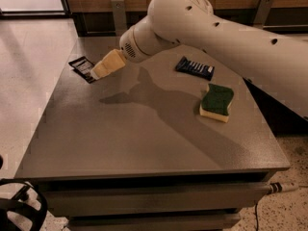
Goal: Pick rxbar chocolate
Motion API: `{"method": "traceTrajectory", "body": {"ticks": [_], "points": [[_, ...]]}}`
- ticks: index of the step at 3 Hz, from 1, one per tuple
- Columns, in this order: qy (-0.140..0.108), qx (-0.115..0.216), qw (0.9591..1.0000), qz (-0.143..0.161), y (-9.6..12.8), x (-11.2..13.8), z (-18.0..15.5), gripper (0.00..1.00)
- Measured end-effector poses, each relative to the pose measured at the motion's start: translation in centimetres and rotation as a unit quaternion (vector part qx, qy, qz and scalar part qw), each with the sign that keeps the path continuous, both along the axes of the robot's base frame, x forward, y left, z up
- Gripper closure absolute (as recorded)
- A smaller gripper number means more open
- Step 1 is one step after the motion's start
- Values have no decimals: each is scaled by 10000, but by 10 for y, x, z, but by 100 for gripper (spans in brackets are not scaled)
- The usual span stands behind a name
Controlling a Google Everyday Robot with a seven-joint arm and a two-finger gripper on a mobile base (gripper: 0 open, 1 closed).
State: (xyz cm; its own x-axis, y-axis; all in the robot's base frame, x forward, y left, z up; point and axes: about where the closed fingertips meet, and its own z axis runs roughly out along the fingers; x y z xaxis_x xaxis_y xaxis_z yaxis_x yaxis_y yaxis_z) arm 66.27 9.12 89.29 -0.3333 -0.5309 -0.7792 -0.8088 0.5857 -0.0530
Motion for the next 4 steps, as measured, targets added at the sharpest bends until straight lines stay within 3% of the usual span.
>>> {"method": "traceTrajectory", "body": {"ticks": [2, 4], "points": [[314, 203, 9992, 158, 41, 35, -37, 0], [411, 160, 9989, 155, 79, 47, -62, 0]]}}
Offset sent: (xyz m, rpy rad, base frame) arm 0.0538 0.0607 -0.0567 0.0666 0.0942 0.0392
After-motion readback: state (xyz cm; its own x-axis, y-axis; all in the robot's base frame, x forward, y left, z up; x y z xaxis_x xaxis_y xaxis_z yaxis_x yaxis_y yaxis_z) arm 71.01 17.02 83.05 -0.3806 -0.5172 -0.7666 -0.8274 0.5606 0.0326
